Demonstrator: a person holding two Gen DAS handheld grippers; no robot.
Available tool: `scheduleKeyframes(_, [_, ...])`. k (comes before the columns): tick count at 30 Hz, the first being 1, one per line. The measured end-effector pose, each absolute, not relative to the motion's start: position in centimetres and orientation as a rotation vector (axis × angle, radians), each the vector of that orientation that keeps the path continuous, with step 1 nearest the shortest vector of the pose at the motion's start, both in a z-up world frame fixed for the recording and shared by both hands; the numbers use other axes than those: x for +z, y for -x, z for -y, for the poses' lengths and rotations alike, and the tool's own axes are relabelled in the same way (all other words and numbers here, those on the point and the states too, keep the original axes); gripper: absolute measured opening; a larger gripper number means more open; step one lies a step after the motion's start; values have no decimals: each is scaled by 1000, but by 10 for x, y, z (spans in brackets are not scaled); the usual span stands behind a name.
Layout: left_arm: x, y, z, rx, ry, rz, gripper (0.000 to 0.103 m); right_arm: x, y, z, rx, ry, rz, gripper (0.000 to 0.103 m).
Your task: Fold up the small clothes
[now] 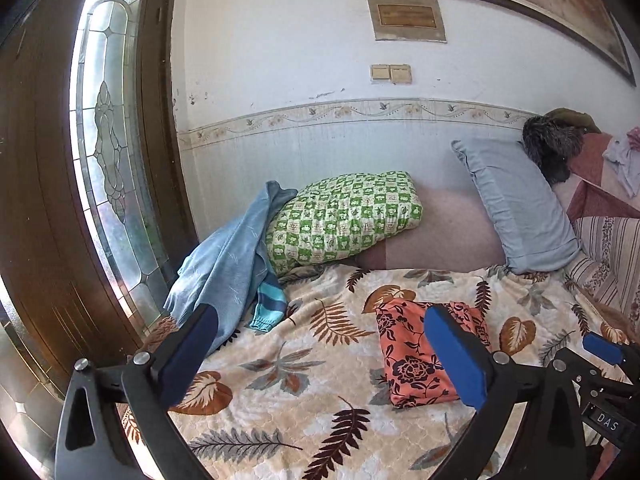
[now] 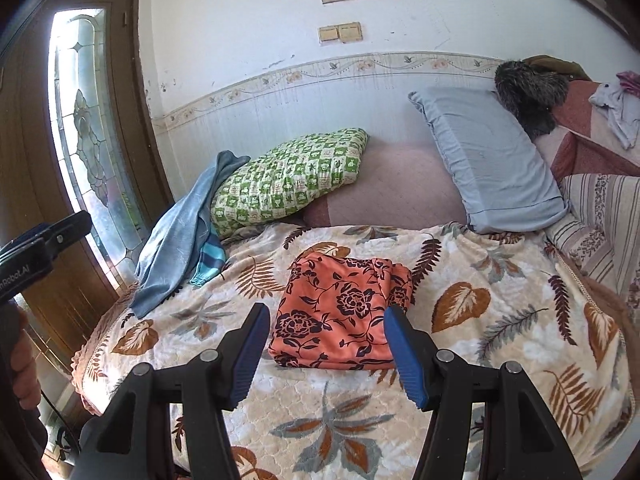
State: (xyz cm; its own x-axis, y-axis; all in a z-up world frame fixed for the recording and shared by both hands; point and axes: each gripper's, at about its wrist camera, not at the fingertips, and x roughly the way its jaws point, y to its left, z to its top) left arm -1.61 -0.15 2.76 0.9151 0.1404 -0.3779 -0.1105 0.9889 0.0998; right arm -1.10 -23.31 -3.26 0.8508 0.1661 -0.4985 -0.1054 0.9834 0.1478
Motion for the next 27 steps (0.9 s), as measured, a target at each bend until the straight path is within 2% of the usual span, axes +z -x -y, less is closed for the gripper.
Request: scheduleKeyframes(27, [22, 11, -13, 203, -70, -416, 103, -31, 8, 218, 149, -72, -520, 63])
